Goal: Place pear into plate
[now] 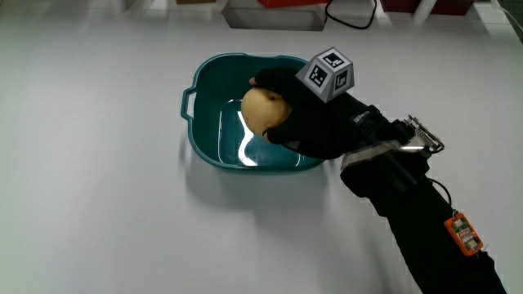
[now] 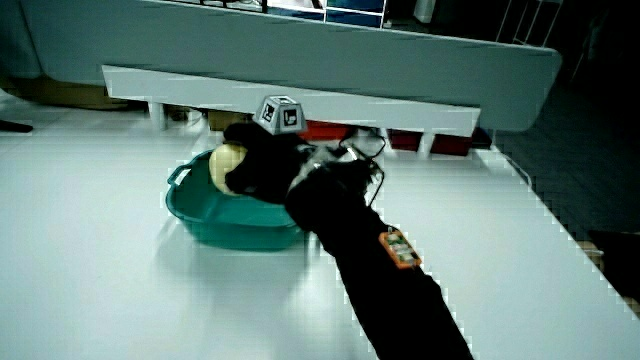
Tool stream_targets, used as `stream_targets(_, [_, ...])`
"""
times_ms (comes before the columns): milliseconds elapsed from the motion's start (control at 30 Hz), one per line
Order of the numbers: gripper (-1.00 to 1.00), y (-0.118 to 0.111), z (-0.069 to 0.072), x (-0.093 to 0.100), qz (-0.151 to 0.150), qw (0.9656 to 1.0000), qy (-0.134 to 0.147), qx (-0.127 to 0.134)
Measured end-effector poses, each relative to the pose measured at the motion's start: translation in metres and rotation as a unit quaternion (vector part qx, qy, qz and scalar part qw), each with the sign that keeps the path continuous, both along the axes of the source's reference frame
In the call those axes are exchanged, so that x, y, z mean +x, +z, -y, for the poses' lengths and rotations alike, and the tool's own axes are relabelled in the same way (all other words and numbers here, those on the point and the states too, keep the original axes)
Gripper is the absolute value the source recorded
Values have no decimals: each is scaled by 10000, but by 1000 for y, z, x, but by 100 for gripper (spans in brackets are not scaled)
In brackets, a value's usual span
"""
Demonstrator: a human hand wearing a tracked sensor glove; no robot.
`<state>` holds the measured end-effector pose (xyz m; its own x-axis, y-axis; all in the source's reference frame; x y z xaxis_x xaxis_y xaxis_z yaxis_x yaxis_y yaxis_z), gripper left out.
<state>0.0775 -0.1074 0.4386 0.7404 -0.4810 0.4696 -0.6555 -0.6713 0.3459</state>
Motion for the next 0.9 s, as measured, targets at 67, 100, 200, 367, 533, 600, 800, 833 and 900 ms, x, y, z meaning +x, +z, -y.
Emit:
stream_targets(67, [0, 8, 5, 4, -41, 9999, 123, -57])
stream_targets(100, [0, 10, 7, 6, -78, 9997, 226, -58])
stream_targets(200, [0, 19, 14, 9, -120, 9992, 339, -186])
stream_targets(367, [0, 26, 21, 7, -236, 9984, 408, -295])
stream_targets(533, [0, 39, 21, 7, -261, 9974, 599, -293])
stream_targets(600, [0, 44, 21, 2, -230, 9969, 631, -406])
stream_targets(800, [0, 69, 17, 10, -423, 9936, 895, -541])
stream_targets(833, [0, 74, 15, 9, -526, 9935, 873, -506])
stream_targets(900, [0, 83, 13, 9, -585, 9923, 919, -587])
